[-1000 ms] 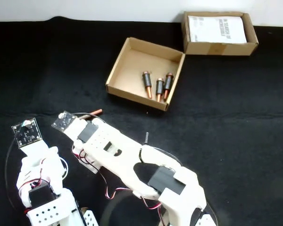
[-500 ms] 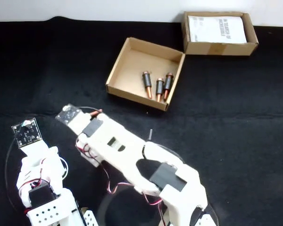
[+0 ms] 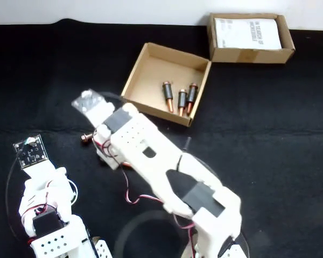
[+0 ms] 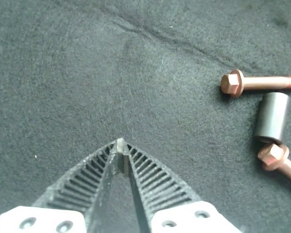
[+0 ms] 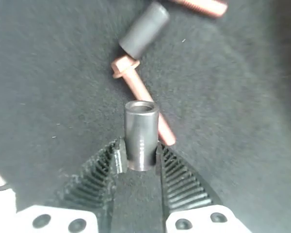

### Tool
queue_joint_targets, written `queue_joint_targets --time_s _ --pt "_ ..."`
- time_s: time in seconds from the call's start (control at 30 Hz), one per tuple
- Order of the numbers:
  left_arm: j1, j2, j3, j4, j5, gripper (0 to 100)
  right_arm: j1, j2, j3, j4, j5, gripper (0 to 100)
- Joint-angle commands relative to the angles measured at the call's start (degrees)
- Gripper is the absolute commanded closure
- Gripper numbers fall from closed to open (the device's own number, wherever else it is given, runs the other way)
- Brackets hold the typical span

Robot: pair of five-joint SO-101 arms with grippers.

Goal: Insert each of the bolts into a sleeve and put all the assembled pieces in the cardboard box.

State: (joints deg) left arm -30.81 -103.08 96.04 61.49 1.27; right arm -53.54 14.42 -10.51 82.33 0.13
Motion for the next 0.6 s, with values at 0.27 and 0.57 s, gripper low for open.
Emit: queue_joint_targets --time_s 0.27,0.57 --pt "-0.4 -0.31 1.1 0.18 -0.35 99 0.92 -23.34 -3.47 6.73 -1.41 99.2" --pt "1.89 -0.4 -1.54 6.68 -0.09 99 5.85 -39.52 -3.38 10.33 -12.75 99.2"
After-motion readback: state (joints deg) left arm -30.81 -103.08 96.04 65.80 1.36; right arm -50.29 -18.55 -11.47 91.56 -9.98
